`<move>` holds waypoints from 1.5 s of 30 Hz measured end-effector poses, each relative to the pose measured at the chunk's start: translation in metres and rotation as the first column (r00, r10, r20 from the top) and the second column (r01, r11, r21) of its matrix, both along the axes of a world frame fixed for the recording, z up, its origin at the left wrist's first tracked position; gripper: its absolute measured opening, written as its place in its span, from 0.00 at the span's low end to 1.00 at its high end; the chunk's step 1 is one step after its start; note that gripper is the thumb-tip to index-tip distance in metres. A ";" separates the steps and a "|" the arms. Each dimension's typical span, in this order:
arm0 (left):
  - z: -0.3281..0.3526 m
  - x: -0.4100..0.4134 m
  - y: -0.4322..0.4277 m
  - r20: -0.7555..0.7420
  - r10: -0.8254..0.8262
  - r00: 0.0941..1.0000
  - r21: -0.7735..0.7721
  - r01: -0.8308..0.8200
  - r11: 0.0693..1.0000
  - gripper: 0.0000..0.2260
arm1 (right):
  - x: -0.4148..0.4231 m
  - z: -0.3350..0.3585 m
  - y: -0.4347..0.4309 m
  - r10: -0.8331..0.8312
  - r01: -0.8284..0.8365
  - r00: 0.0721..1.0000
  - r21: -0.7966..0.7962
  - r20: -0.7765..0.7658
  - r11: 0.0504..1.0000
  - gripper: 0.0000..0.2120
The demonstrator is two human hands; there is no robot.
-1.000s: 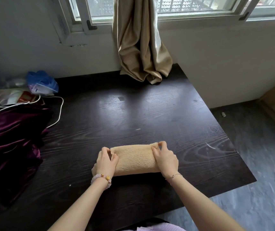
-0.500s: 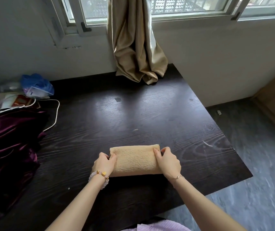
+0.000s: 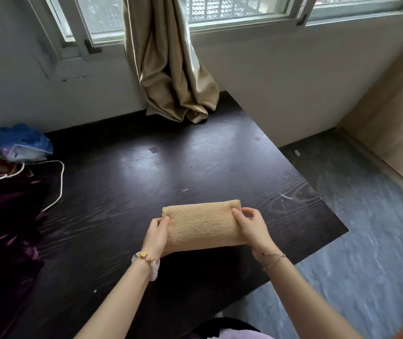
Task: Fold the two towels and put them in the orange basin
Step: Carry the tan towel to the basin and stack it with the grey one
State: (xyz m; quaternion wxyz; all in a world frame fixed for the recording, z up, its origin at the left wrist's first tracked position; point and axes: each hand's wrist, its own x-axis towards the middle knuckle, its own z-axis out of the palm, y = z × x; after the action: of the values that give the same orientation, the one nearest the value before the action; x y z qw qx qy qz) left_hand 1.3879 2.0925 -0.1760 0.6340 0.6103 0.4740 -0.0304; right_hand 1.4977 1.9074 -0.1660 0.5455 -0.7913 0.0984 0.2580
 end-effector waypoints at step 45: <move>0.089 0.168 -0.416 0.304 -0.612 0.730 -0.034 0.650 0.759 0.17 | -0.020 0.068 -0.424 -0.861 0.764 0.509 0.461 -0.001 0.452 0.15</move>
State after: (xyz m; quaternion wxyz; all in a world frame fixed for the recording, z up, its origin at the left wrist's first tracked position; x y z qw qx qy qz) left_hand 1.5562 1.6760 -0.0866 0.6855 0.6877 0.1421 -0.1921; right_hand 1.4775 1.4830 -0.0981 0.7592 -0.5382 0.3469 -0.1171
